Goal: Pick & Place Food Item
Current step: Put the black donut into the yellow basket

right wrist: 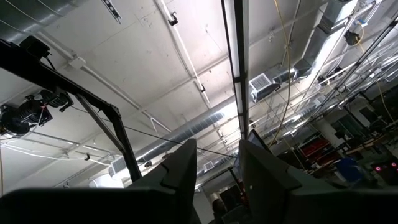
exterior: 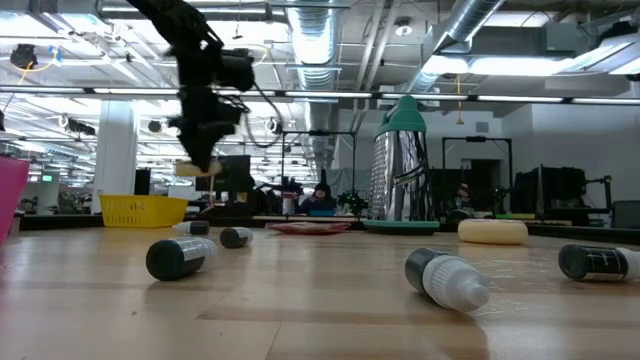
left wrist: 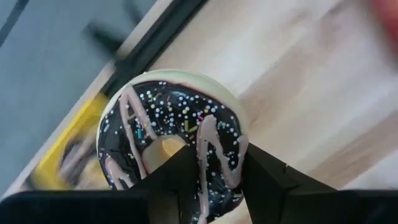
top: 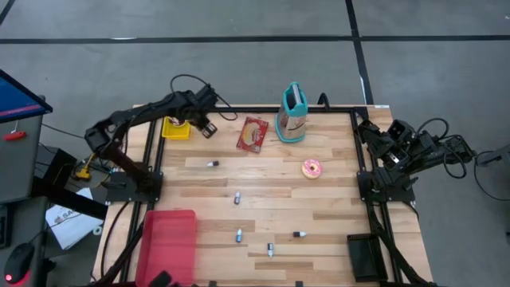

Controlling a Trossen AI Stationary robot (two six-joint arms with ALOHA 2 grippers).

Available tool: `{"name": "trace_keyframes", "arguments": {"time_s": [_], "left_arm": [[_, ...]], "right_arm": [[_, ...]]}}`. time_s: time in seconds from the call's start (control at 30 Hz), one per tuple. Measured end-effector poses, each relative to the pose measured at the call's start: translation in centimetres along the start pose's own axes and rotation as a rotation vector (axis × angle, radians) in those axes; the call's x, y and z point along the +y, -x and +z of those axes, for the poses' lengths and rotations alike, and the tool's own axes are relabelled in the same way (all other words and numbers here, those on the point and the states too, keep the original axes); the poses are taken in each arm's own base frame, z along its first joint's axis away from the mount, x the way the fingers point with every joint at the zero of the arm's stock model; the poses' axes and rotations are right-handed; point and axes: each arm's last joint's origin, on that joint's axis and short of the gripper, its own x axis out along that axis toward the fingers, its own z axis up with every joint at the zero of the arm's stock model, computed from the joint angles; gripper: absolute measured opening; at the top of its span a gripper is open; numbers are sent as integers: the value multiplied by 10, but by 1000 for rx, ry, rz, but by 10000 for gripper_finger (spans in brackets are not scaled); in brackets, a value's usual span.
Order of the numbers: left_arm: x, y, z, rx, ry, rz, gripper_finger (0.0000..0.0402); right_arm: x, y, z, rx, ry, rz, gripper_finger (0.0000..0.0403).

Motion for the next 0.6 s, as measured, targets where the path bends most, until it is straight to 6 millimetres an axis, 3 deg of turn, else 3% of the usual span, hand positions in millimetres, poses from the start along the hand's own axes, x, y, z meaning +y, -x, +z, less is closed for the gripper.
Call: {"name": "trace_keyframes", "arguments": {"time_s": [0.13,0.37,0.6], "left_arm": [[18,4,-10,40,115,31,104],[56,-17,-19,126,242,116,104],[65,-41,-19,210,226,117,104]], "right_arm": [[0,0,0,0,3,0,113],[0,0,0,-3,-3,3,113],[0,0,1,-6,-10,4,113]]}}
